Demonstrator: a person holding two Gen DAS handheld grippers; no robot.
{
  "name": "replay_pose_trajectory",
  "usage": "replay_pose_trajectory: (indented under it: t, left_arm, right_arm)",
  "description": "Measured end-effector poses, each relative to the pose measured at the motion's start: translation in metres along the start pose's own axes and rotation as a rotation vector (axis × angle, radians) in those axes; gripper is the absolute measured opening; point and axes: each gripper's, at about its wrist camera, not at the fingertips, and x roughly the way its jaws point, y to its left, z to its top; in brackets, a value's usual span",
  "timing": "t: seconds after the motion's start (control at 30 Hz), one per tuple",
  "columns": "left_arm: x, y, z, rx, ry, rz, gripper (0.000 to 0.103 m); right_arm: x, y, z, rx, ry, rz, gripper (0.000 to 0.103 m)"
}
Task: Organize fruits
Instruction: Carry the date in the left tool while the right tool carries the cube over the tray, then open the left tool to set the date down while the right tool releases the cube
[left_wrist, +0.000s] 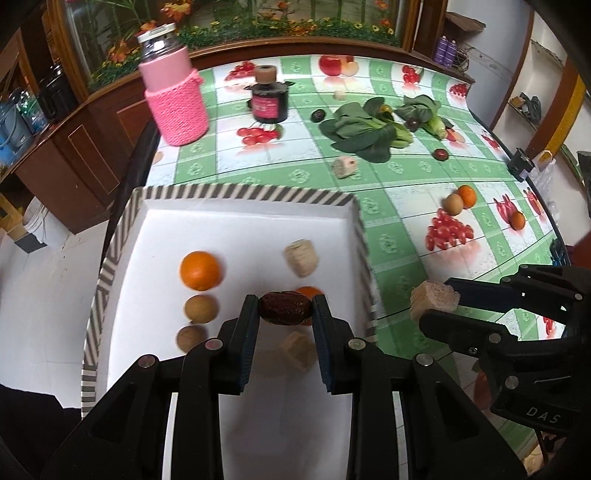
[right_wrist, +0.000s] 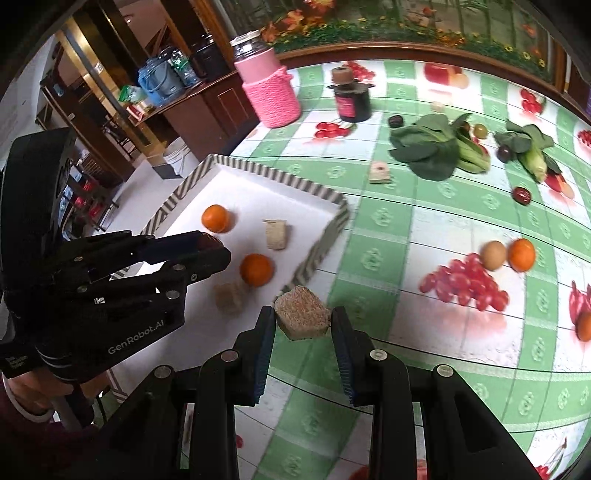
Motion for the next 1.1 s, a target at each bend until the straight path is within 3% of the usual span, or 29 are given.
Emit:
replay_pose_trajectory:
  t: [0.57,1.1]
  left_arm:
    - [0.012,0.057,-0.029,-0.062,0.058,0.028,0.026]
    - [0.021,0.077,-0.042,-0.099,0.090,0.023,0.026]
  right_arm:
    - [0.034,0.042,0.011,-0.055,0.040,0.034,0.032]
    - [0.059,0.062,0.025,-0.103,0.076,0.062,0.032]
